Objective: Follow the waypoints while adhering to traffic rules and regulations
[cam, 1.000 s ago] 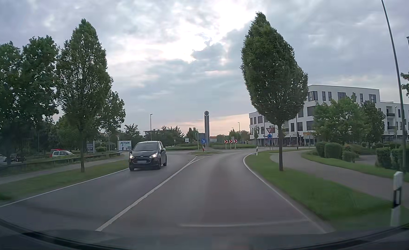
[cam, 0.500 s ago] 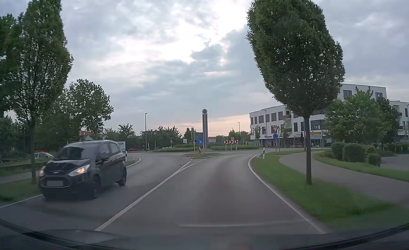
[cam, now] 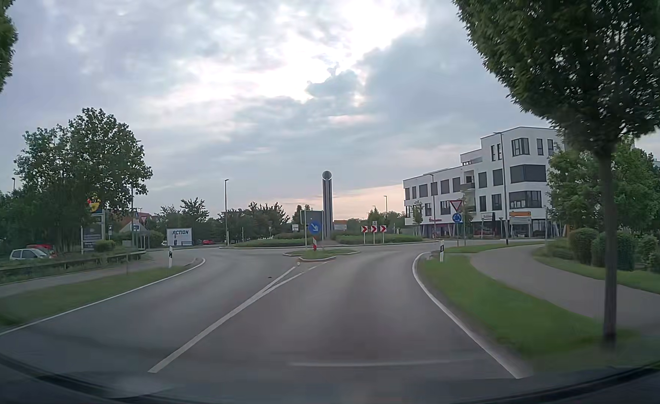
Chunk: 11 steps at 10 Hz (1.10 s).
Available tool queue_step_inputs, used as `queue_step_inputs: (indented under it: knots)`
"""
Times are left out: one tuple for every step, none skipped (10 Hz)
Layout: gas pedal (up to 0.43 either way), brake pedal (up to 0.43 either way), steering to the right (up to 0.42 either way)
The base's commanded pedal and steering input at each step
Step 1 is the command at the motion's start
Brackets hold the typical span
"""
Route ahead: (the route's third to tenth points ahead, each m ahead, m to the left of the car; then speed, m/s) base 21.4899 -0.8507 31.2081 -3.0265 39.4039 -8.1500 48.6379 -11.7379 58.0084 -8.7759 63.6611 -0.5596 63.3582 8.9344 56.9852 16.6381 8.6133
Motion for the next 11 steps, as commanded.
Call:
queue_step_inputs:
  knots:
    - [0.0,0.0,0.003]
    - [0.0,0.0,0.003]
    - [0.0,0.0,0.003]
    - [0.0,0.0,0.003]
    - [0.0,0.0,0.007]
    - [0.0,0.0,0.009]
    - [0.0,0.0,0.014]
    - [0.0,0.0,0.014]
    - [0.008,0.0,0.015]
    - [0.039,0.0,0.015]
    - [0.039,0.0,0.017]
